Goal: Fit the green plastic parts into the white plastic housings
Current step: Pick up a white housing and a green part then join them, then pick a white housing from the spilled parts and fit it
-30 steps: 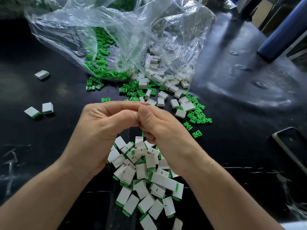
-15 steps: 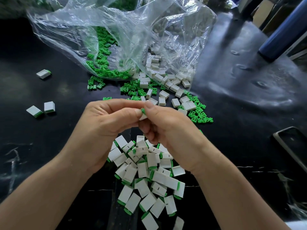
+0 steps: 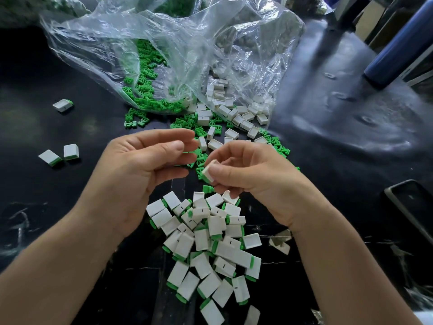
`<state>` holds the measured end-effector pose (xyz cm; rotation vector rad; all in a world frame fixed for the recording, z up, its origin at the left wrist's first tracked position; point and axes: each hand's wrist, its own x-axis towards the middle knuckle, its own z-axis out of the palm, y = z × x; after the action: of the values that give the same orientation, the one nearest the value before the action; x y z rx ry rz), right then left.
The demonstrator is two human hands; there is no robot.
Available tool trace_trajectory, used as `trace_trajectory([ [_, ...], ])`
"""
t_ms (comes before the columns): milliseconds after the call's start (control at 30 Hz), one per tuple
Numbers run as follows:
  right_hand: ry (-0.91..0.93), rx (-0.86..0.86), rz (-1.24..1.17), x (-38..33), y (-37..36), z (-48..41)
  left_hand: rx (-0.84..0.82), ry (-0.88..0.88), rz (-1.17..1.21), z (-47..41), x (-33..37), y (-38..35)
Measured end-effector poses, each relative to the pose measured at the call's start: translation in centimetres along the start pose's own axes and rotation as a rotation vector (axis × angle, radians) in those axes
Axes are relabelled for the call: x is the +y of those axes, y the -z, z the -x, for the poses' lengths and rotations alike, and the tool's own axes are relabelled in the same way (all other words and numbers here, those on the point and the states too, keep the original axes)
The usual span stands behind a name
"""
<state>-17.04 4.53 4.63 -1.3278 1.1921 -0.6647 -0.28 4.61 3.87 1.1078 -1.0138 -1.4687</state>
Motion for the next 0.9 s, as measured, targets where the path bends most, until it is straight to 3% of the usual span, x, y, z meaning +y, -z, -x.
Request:
trace_trajectory([
  [233,-0.064,-0.134,0.437,0.0,-0.2,0.6,0.001,-0.004,-0.052,0.1,-0.1,-0.1],
  [300,-0.070,0.021,0.484,0.3,0.4,0.2,-0.017,0.008,-0.066,0.1,-0.1,-0.2],
  [400,-0.026,0.432,0.653,1.3,2.4,-0.8,-0.051,0.025,-0.071,0.1,-0.2,-0.2],
  [467,-0.043,0.592,0.712,1.8,3.6,-1.3,-0.057,0.030,-0.059,0.1,-0.2,-0.2],
  [900,-0.117,0.552,0.896,3.3,3.9,-2.3,-0.065,0.054,-0.079,0.2,-0.2,-0.4],
])
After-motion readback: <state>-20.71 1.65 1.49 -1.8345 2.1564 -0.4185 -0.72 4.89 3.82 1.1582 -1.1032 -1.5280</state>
